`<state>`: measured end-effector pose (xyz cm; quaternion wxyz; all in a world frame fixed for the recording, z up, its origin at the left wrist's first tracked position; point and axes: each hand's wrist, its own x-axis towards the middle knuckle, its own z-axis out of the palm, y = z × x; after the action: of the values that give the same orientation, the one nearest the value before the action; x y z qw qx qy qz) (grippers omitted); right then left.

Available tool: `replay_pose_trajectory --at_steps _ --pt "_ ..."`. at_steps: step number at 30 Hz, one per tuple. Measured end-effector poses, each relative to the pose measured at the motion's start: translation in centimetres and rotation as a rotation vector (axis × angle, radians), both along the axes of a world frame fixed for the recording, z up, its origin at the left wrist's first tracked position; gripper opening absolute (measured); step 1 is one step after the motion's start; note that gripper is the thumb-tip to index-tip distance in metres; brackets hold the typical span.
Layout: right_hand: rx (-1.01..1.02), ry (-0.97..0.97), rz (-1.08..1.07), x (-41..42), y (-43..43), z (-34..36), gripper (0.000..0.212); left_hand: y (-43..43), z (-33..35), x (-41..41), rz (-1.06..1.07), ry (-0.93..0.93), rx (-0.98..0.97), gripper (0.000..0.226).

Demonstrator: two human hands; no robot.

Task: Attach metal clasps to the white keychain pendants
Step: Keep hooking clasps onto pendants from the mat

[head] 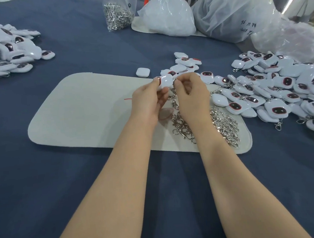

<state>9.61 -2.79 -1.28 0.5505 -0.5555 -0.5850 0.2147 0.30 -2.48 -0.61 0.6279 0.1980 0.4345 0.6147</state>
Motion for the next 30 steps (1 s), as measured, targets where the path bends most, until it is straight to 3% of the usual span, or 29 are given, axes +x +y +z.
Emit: replay_pose_trajectory --at_steps 5,14,21,30 --pt "-0.003 0.145 0.051 -0.1 -0.2 0.4 0.022 -0.2 0.4 -0.5 -0.045 -0.251 -0.066 0.011" --pt "0.028 0.12 0.03 0.0 -0.1 0.4 0.012 -0.3 0.4 -0.6 -0.087 -0.307 -0.094 0.008" --pt "0.075 -0.086 -0.039 0.3 0.0 0.1 0.007 -0.1 0.4 -0.4 -0.011 -0.102 -0.022 0.011" --pt "0.002 -0.269 -0.058 0.6 0.0 0.0 0.01 -0.9 0.6 0.4 0.123 0.519 0.33 0.01"
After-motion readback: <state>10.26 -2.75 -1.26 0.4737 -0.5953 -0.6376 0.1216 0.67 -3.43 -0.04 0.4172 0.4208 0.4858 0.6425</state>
